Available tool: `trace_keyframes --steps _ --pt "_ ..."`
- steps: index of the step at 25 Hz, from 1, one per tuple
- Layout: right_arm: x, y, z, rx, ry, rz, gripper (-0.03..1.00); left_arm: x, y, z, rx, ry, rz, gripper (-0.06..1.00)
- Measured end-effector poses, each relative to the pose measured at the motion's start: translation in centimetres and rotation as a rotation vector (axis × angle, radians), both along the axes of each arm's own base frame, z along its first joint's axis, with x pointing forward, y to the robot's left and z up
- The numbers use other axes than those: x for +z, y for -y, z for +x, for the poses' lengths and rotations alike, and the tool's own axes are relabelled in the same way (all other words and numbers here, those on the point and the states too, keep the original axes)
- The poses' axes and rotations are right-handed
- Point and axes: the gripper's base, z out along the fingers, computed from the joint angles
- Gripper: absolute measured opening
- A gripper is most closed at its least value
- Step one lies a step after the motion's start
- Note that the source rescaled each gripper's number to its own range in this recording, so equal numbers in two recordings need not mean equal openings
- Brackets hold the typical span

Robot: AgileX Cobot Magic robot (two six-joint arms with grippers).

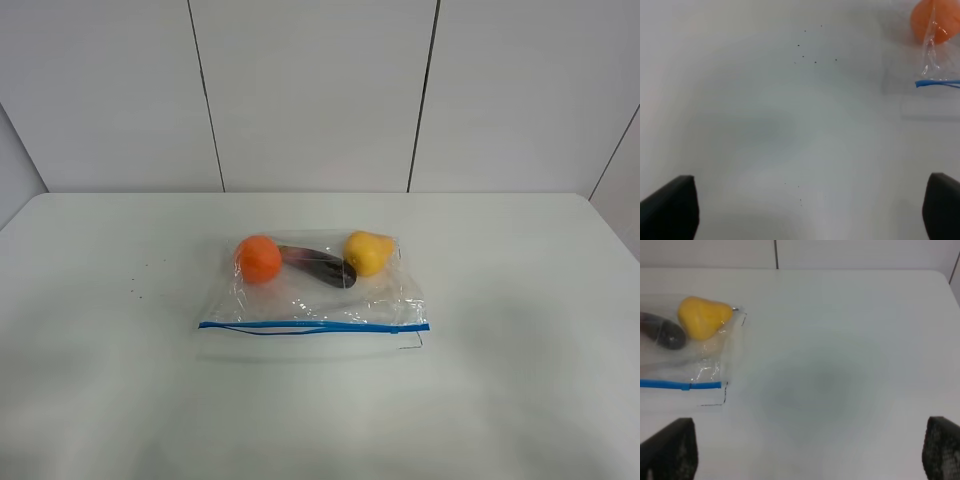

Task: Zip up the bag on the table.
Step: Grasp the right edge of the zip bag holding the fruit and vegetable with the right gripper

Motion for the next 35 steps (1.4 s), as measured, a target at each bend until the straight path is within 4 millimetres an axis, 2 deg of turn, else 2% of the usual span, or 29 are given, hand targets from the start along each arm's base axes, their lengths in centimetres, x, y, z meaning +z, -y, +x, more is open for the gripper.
trace_keyframes --steps 12,16,21,25,29,35 --pt "0.1 0.0 0.0 0.002 0.003 0.002 1.00 0.0 0.0 0.0 0.000 0.000 0.001 1.00" --pt "1.5 -0.3 0.4 0.018 -0.012 0.039 1.00 0.0 0.0 0.0 0.000 0.000 0.001 1.00" --pt "4.8 -0.5 2.6 0.011 -0.081 0.109 1.00 0.0 0.0 0.0 0.000 0.000 0.001 1.00" --pt "6.6 -0.5 4.3 0.002 -0.112 0.127 1.00 -0.1 0.0 0.0 0.000 -0.002 0.001 1.00" --pt "6.5 -0.7 5.7 0.006 -0.186 0.184 1.00 -0.1 0.0 0.0 0.000 -0.002 0.001 1.00" --pt "4.8 -2.1 10.4 0.129 -0.454 0.276 1.00 -0.1 0.0 0.0 0.000 -0.002 0.001 1.00"
